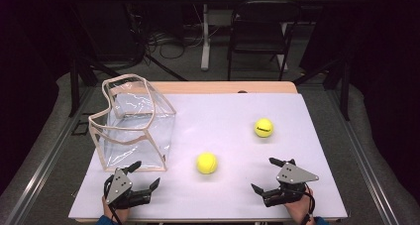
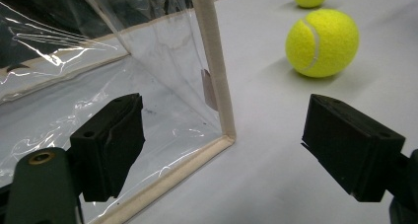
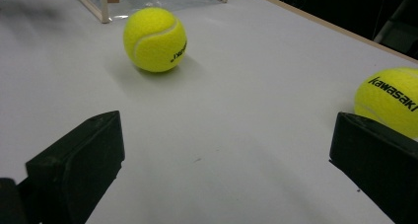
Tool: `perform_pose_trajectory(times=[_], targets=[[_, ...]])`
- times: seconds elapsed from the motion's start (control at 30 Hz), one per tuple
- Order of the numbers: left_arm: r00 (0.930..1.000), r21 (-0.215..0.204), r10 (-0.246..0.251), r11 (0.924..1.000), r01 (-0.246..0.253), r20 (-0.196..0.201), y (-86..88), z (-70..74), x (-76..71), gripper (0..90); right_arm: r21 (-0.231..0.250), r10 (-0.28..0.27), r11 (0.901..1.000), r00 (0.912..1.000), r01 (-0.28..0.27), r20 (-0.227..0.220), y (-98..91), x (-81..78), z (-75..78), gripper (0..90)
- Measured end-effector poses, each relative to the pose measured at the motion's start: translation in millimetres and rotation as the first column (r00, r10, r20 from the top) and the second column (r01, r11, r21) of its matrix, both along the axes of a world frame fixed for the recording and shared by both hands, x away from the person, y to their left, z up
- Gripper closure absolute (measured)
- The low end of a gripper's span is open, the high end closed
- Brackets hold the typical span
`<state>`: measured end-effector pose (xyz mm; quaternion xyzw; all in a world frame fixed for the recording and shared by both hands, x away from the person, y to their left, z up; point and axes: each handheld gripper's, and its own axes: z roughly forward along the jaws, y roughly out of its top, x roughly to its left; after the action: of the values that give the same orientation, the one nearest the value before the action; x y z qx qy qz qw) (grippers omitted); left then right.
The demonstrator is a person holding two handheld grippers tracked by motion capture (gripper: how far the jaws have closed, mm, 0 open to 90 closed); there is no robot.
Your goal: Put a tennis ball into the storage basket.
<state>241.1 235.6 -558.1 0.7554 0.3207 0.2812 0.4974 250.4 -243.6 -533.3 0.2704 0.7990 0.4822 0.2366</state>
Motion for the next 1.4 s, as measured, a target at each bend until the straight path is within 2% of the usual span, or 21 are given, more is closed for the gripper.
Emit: perform_pose_trajectory(times=[0.67,1.07,1.17,1.4], targets=[[1.0,0.002,-0.006,1.0,0.006,-0.006,-1.8,0.1,1.0,15.9,-0.013,0.016,0.9998,0.9995,-0.016,-0.026,6.6,5.6,1.8,0.0],[1.0,0.0,-0.008,1.0,0.008,-0.003,-2.8,0.0,1.1,15.9,-0.043,0.04,0.9982,0.9972,-0.043,-0.063,15.4,12.8,1.8,0.0],[1.0,-0.004,-0.008,1.0,0.008,0.0,-3.1,0.2,1.1,15.9,-0.048,0.054,0.9971,0.9946,-0.059,-0.089,19.5,17.5,1.4,0.0],[0.9999,-0.007,-0.009,0.9999,0.009,-0.003,-2.4,0.0,0.9,15.9,-0.06,0.067,0.9955,0.9917,-0.074,-0.11,28.6,22.8,3.3,0.0]])
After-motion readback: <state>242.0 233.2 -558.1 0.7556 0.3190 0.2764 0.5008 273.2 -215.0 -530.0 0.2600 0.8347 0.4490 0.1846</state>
